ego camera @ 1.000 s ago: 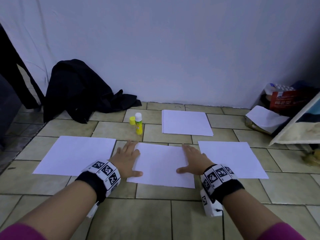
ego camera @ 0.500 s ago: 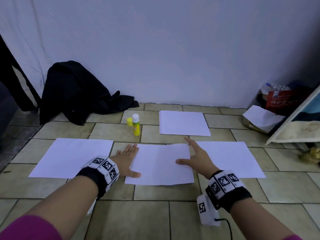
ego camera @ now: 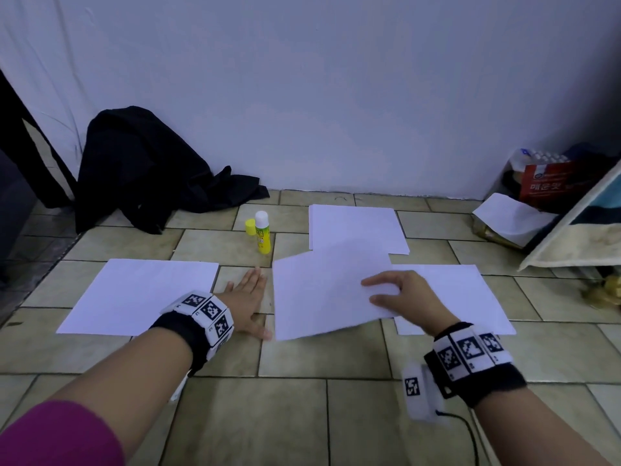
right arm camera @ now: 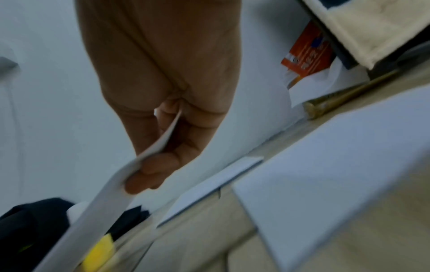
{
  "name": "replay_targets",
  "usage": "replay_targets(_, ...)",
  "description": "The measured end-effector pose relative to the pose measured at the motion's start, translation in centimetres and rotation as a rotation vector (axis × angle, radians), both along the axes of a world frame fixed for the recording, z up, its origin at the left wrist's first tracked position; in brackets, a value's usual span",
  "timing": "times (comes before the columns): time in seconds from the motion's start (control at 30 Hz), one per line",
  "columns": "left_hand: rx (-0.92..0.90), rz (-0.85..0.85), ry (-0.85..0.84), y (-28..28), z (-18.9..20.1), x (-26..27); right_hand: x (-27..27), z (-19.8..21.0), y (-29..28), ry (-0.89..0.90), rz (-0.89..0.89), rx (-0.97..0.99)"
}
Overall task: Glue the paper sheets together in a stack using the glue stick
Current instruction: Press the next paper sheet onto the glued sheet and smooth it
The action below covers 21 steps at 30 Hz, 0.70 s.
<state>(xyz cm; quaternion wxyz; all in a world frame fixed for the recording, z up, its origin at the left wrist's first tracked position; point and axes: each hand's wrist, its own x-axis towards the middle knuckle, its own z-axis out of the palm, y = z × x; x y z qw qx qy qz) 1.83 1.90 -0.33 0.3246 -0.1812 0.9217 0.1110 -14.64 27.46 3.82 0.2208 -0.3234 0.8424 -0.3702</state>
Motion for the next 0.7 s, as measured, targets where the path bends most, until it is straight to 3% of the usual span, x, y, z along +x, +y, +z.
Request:
replay_targets(0.27, -0.131, 0.002, -0.070, 1.2, 0.9, -1.4, -7.4, 2.6, -1.2, 0.145, -0.155, -0.145)
replay_targets(0.7, -0.260, 0.021, -0.174, 2.4, 1.4, -2.6, -14.1, 0.2, -6.5, 0.088, -0.196, 0.103)
